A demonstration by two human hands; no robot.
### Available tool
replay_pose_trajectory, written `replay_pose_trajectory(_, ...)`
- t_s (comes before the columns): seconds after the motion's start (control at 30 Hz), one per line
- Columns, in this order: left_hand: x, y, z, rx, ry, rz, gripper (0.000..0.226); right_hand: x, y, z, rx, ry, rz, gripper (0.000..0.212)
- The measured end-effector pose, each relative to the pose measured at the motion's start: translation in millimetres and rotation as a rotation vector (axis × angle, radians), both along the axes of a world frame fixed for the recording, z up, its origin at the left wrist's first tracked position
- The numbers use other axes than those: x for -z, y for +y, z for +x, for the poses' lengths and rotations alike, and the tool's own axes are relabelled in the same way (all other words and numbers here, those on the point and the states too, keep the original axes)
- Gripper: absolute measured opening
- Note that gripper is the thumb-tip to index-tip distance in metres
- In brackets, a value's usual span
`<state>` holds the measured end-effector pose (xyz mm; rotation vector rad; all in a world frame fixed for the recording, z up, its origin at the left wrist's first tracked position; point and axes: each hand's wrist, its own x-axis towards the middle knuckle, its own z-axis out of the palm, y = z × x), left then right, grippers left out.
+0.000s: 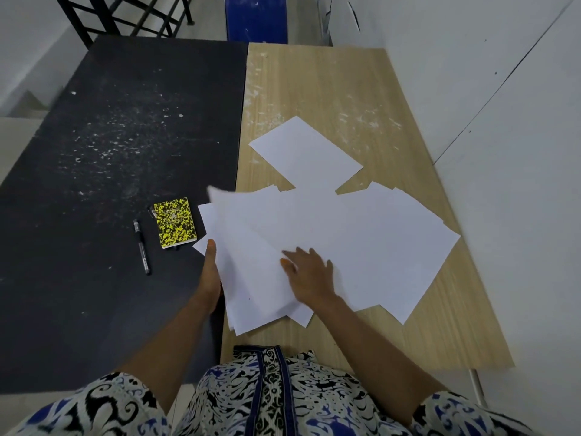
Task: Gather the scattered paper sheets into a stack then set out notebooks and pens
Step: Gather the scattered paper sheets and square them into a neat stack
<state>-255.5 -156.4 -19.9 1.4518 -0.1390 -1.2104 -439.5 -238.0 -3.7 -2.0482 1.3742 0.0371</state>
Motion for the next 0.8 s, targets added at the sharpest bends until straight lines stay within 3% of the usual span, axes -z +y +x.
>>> replay_pose_trajectory(0.13, 0, 1, 1, 0.024, 0.003, -0.026, 0.057, 17, 10, 1, -0.160, 0.087, 0.076, 0.054)
replay_pose_trajectory(0.3, 17, 5, 7, 0.145, -0.228, 0.226, 0.043, 21, -7, -12, -0.014, -0.105, -0.102, 0.046)
replay_pose_trajectory(0.5, 17, 5, 14, 0.152, -0.093, 0.189, 0.041, 33, -24, -49, 0.039, 0.261, -0.101, 0.066)
replay_pose_trajectory(0.6, 11, 5, 12, 0.155, -0.083, 0.169, 0.031, 37, -24, -60, 0.032, 0.280, -0.109, 0.076)
replay_pose_trajectory(0.8, 10, 4, 10, 0.152, -0.092, 0.181, 0.038, 37, -20, -54, 0.015, 0.288, -0.092, 0.101)
